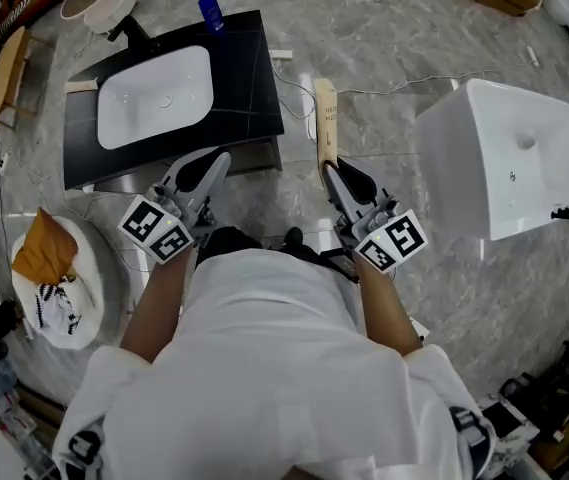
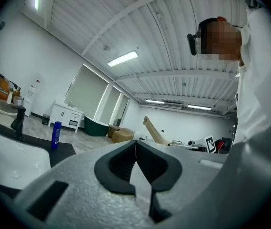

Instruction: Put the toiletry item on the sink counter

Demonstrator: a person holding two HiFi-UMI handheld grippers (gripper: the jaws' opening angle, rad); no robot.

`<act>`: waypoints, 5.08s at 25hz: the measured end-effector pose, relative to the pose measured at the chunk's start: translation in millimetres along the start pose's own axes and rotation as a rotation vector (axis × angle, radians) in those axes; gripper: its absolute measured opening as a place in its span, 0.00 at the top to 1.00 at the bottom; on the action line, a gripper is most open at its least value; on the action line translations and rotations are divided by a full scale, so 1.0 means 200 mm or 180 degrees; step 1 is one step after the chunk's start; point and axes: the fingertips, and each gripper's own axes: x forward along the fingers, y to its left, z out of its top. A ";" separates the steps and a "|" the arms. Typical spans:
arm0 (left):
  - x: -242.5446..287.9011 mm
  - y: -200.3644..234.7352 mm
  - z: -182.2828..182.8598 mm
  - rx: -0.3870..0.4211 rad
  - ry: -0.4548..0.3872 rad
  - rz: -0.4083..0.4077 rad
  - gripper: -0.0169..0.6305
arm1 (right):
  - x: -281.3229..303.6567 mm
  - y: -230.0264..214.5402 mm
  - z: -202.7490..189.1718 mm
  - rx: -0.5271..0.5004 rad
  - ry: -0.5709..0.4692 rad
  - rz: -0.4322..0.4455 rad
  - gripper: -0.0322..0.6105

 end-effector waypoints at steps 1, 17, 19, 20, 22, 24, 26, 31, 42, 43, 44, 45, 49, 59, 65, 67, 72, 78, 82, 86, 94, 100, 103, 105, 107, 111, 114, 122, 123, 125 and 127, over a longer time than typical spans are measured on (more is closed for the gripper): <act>-0.01 0.01 -0.01 -0.0008 0.0017 0.0051 0.95 | 0.02 -0.01 -0.01 0.0029 0.0020 0.0044 0.88; -0.09 0.74 -0.06 -0.0228 0.0058 0.0363 0.95 | 0.84 -0.12 -0.34 0.0094 0.0604 0.0255 0.88; -0.08 0.84 -0.06 -0.0293 0.0028 0.0333 0.95 | 0.93 -0.14 -0.37 0.0075 0.0729 0.0203 0.88; -0.07 0.89 -0.06 -0.0316 0.0017 0.0311 0.95 | 0.98 -0.16 -0.38 0.0052 0.0789 0.0180 0.88; -0.05 0.98 -0.05 -0.0331 0.0026 0.0245 0.95 | 1.06 -0.19 -0.41 -0.0005 0.0898 0.0139 0.88; -0.05 1.07 -0.06 -0.0331 0.0051 0.0157 0.95 | 1.13 -0.22 -0.44 -0.0043 0.0990 0.0098 0.88; -0.03 1.15 -0.08 -0.0421 0.0067 0.0117 0.95 | 1.19 -0.23 -0.47 -0.0095 0.1081 0.0057 0.88; 0.02 1.30 -0.12 -0.0581 0.0151 0.0046 0.95 | 1.32 -0.32 -0.55 -0.0123 0.1239 -0.0044 0.88; 0.16 1.40 -0.42 -0.0878 0.0371 0.0180 0.95 | 1.46 -0.51 -0.83 -0.0036 0.1555 0.0106 0.88; 0.16 1.40 -0.44 -0.0902 0.0368 0.0225 0.95 | 1.46 -0.52 -0.86 -0.0025 0.1590 0.0151 0.88; 0.17 1.41 -0.45 -0.0920 0.0363 0.0271 0.95 | 1.47 -0.53 -0.88 -0.0033 0.1624 0.0202 0.88; 0.17 1.42 -0.47 -0.0934 0.0358 0.0319 0.95 | 1.48 -0.54 -0.90 -0.0060 0.1661 0.0258 0.88; 0.16 1.46 -0.51 -0.0965 0.0367 0.0468 0.95 | 1.53 -0.59 -0.97 -0.0250 0.1822 0.0396 0.88; 0.14 1.50 -0.61 -0.1049 0.0398 0.0644 0.95 | 1.51 -0.70 -1.19 -0.0383 0.2200 0.0509 0.88; 0.13 1.50 -0.67 -0.1116 0.0425 0.0671 0.95 | 1.50 -0.70 -1.31 -0.0403 0.2372 0.0598 0.88; 0.13 1.51 -0.69 -0.1137 0.0426 0.0674 0.95 | 1.49 -0.69 -1.34 -0.0462 0.2431 0.0631 0.88; 0.11 1.50 -0.72 -0.1157 0.0429 0.0683 0.95 | 1.48 -0.70 -1.40 -0.0590 0.2568 0.0628 0.88; 0.09 1.50 -0.72 -0.1163 0.0405 0.0720 0.95 | 1.47 -0.70 -1.44 -0.0702 0.2708 0.0636 0.88; 0.10 1.49 -0.70 -0.1143 0.0391 0.0696 0.95 | 1.46 -0.70 -1.47 -0.0614 0.2810 0.0659 0.88; 0.11 1.48 -0.65 -0.1098 0.0348 0.0658 0.95 | 1.48 -0.68 -1.41 -0.0547 0.2757 0.0702 0.84; 0.14 1.49 -0.33 -0.0829 0.0165 0.0637 0.95 | 1.59 -0.63 -0.89 -0.0663 0.2146 0.0680 0.80; 0.20 1.45 0.14 -0.0385 -0.0094 0.0621 0.95 | 1.69 -0.49 -0.28 -0.0719 0.1352 0.0785 0.82; 0.26 1.51 0.41 -0.0027 -0.0253 0.0578 0.95 | 1.82 -0.50 0.00 -0.0827 0.0906 0.0795 0.84; 0.28 1.50 0.53 0.0087 -0.0327 0.0578 0.95 | 1.84 -0.49 0.17 -0.0839 0.0686 0.0781 0.86; 0.28 1.45 0.64 0.0127 -0.0353 0.0628 0.95 | 1.81 -0.47 0.33 -0.0820 0.0505 0.0743 0.88; 0.29 1.41 0.88 0.0323 -0.0427 0.0709 0.95 | 1.76 -0.48 0.63 -0.0894 0.0152 0.0553 0.90; 0.31 1.36 1.00 0.0526 -0.0483 0.0765 0.95 | 1.70 -0.53 0.77 -0.0972 0.0035 0.0348 0.91; 0.33 1.32 1.11 0.0817 -0.0505 0.0965 0.95 | 1.56 -0.69 0.86 -0.1104 -0.0010 -0.0144 0.91; 0.33 1.33 1.11 0.0814 -0.0506 0.0977 0.95 | 1.56 -0.69 0.85 -0.1103 -0.0005 -0.0157 0.91; 0.33 1.33 1.09 0.0799 -0.0498 0.0967 0.95 | 1.55 -0.70 0.85 -0.1100 0.0011 -0.0146 0.91; 0.33 1.32 1.08 0.0767 -0.0496 0.0915 0.95 | 1.55 -0.69 0.85 -0.1108 0.0005 -0.0116 0.91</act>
